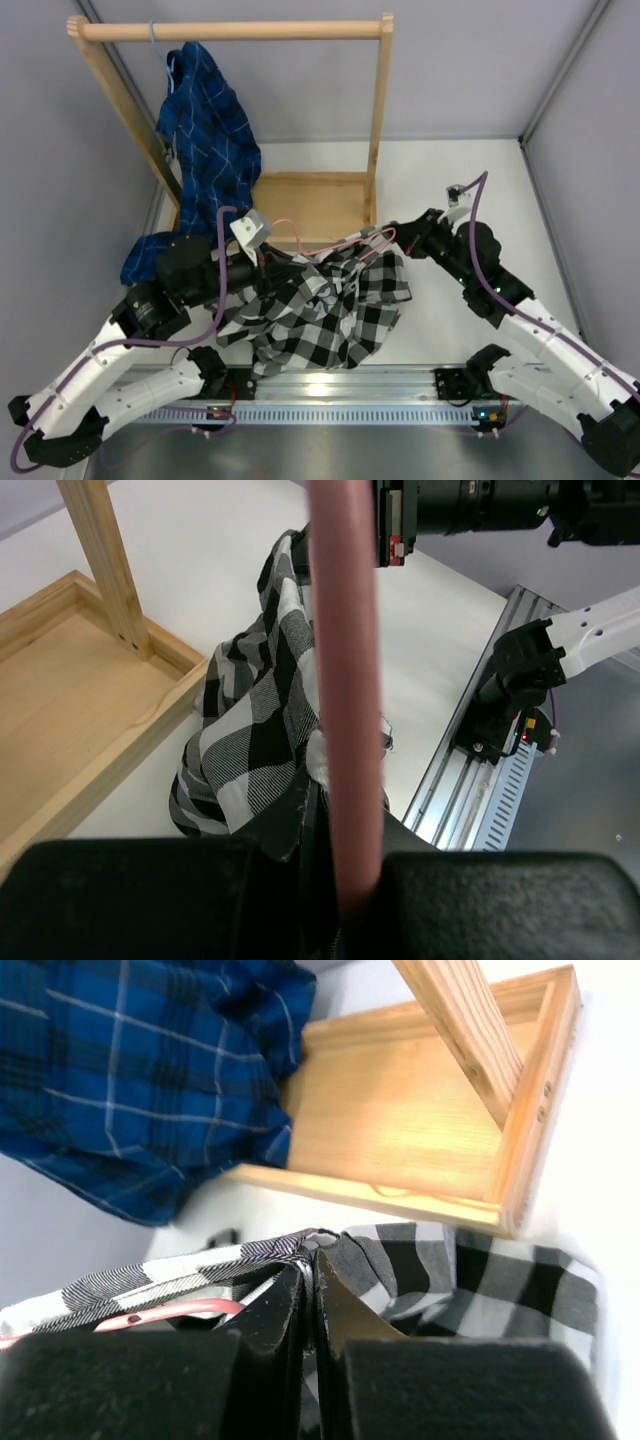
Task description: Place the shirt on the hanger
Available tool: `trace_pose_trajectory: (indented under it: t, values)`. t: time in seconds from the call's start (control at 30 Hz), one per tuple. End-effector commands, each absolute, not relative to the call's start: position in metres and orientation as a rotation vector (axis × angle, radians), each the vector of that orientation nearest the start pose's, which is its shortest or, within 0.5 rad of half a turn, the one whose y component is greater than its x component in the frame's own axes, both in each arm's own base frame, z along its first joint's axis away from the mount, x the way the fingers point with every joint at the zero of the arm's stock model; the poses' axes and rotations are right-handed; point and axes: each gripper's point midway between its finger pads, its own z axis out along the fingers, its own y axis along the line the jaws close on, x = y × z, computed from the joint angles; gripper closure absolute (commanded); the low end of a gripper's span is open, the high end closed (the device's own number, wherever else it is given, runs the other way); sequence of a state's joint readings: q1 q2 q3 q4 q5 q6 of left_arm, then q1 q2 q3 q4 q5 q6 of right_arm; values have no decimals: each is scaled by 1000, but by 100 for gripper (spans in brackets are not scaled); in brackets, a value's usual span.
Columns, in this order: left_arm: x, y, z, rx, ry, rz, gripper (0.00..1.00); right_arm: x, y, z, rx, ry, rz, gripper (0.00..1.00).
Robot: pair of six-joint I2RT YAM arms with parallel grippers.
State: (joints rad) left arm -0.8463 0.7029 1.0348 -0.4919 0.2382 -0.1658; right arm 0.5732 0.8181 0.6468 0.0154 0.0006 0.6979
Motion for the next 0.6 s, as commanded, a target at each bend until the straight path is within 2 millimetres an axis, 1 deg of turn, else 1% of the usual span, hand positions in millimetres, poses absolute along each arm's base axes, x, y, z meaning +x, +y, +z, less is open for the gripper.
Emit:
trace_pose_trajectory:
  t: [0.0,0.03,0.07,0.1,0.13,0.17,0.2,0.23,0.27,0.3,0.33,0.37,0.4,0.43,0.47,0.5,0.53,0.57]
  values:
    - [128,-221,334,784,1693,-949,100,278,170,242,84,1933,641,100]
    - [129,-221,333,774,1699,-946,100,279,170,243,76,1946,630,100]
    - [132,-220,331,758,1714,-936,100,281,172,250,64,1945,626,100]
    - [134,-221,332,750,1718,-932,100,281,174,253,44,1949,613,100]
    - [137,-220,331,743,1724,-917,100,278,173,250,29,1976,587,100]
    - [145,-221,327,726,1746,-883,100,278,174,249,19,1993,565,100]
    - [148,-222,327,729,1745,-867,100,278,174,262,12,1972,524,100]
    - [151,-223,326,731,1754,-854,100,277,173,258,0,1999,478,100]
    - [155,-227,323,739,1768,-842,100,280,168,272,17,1971,432,100]
    - [156,-229,323,753,1768,-835,100,277,174,276,-25,1970,416,100]
    - [155,-234,327,769,1759,-839,100,280,177,272,-49,1996,378,100]
    - [156,-237,327,781,1762,-837,100,281,177,283,-58,1989,340,100]
    - [159,-242,324,791,1774,-824,100,278,186,285,-115,1991,323,100]
    - [157,-247,331,800,1759,-831,100,280,193,283,-141,2003,296,100]
    - [158,-250,333,800,1759,-822,100,279,201,292,-165,1985,318,100]
    - [167,-251,333,756,1778,-781,100,273,215,294,-211,1975,362,100]
    - [171,-251,342,714,1768,-761,100,267,223,301,-232,1953,430,100]
    - [179,-249,346,651,1771,-741,100,256,240,305,-284,1938,555,100]
